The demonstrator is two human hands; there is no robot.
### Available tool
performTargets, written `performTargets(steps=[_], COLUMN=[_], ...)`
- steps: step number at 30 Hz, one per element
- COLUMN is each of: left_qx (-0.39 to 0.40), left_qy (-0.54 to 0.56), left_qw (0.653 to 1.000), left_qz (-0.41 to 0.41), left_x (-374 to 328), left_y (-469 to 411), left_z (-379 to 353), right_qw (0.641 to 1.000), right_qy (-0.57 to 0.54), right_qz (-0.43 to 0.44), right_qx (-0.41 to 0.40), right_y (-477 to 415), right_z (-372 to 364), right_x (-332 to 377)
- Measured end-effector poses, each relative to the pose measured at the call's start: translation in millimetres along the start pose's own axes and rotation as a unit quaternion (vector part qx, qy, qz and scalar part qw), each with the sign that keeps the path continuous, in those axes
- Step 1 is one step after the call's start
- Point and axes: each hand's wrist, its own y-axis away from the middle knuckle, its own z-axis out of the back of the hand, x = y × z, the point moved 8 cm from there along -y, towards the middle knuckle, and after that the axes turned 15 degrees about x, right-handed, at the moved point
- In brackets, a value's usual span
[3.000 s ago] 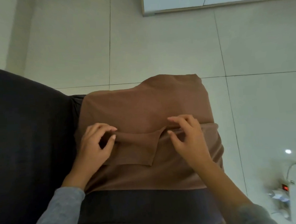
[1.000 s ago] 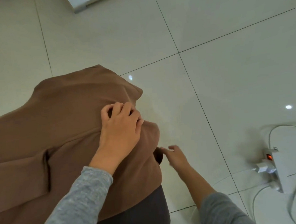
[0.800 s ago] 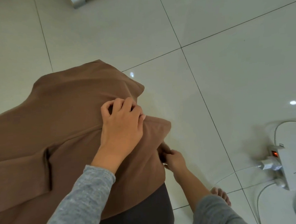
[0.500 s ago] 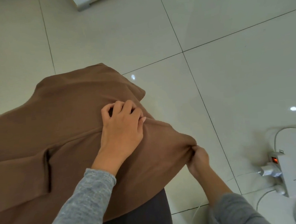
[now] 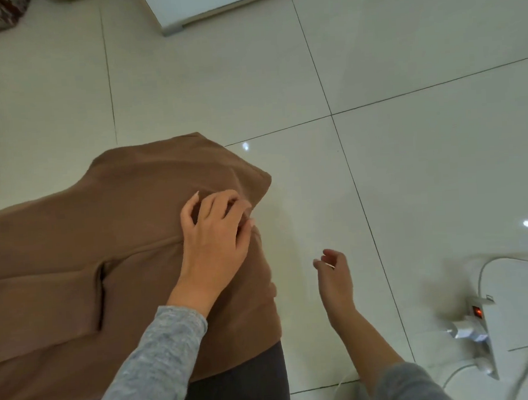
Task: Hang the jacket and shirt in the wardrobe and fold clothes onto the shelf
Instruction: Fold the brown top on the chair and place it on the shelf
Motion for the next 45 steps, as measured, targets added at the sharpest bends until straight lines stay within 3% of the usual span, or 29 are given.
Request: performTargets(steps=[3,5,8,11,14,17,24,28,31,36,42,45], left_qx=[0.009,0.022,0.012,0.017,0.023,0.028,0.150,0.254,0.291,0.245,0.255,0.251], left_qy=[0.010,0.012,0.056,0.094,0.108,0.136,0.168,0.300,0.363,0.326,0.309,0.253], left_qw=[1.000,0.998,0.987,0.975,0.977,0.977,0.968,0.916,0.881,0.912,0.916,0.933], left_qz=[0.028,0.057,0.151,0.202,0.184,0.161,0.111,0.080,0.081,0.046,0.033,0.043], left_x=[8,18,52,87,115,140,204,217,215,216,220,226], left_y=[21,39,73,93,87,66,3,-32,-55,-76,-72,-68], left_z=[3,3,12,12,18,31,36,39,43,58,55,57], right_qw=[0.979,0.946,0.884,0.871,0.872,0.850,0.830,0.797,0.780,0.770,0.787,0.797], right_qy=[0.082,0.175,0.335,0.370,0.374,0.417,0.468,0.556,0.585,0.607,0.558,0.543], right_qz=[0.150,0.220,0.276,0.277,0.277,0.295,0.292,0.195,0.138,0.118,0.122,0.147], right_qx=[0.106,0.162,0.177,0.168,0.152,0.127,0.085,0.132,0.174,0.156,0.234,0.220], right_y=[39,65,90,88,84,84,52,25,13,13,23,18], right_z=[-52,-85,-116,-129,-141,-163,-226,-243,-256,-265,-284,-283], right_x=[51,73,93,100,115,143,223,254,260,269,277,277])
